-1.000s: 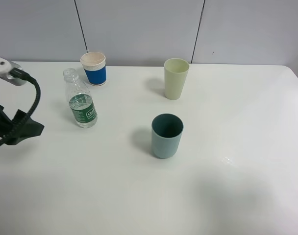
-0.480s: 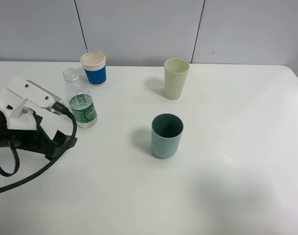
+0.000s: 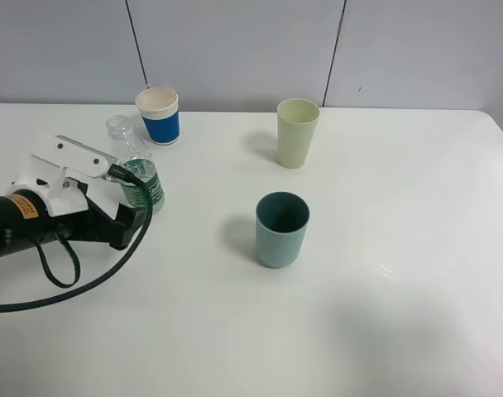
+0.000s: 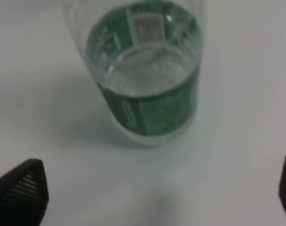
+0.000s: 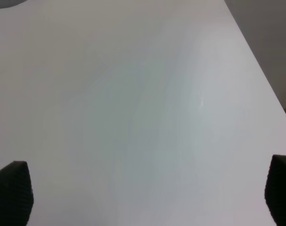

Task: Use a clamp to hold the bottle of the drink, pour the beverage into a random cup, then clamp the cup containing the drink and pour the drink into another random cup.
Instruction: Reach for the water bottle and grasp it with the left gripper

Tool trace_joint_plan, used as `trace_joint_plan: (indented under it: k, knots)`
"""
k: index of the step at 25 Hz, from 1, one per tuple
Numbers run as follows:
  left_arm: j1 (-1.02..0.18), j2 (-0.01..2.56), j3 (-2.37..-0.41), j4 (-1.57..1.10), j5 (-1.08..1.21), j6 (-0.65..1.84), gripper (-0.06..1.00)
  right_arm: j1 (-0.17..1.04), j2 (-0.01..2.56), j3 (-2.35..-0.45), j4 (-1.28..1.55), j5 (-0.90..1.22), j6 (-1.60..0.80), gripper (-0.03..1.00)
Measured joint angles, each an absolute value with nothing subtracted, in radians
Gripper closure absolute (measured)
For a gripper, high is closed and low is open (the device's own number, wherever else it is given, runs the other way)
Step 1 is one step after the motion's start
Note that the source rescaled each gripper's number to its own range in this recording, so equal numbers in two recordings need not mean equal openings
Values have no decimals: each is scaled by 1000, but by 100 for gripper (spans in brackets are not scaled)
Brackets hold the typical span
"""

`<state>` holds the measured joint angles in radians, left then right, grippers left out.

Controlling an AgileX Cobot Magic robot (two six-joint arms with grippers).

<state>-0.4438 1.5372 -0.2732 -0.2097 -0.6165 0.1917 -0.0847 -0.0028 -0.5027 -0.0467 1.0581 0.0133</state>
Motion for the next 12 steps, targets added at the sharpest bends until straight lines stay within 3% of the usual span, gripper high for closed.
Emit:
trace_joint_plan:
  k: [7,12]
  knots:
    - [-444,1688,-275,-149,-869,62,-6,-85,-3,-503,-47,1058,13,-3]
    - [-444,1755,-294,-166,-917,17,-6,-85,-3,-503,-47,1058,13,-3]
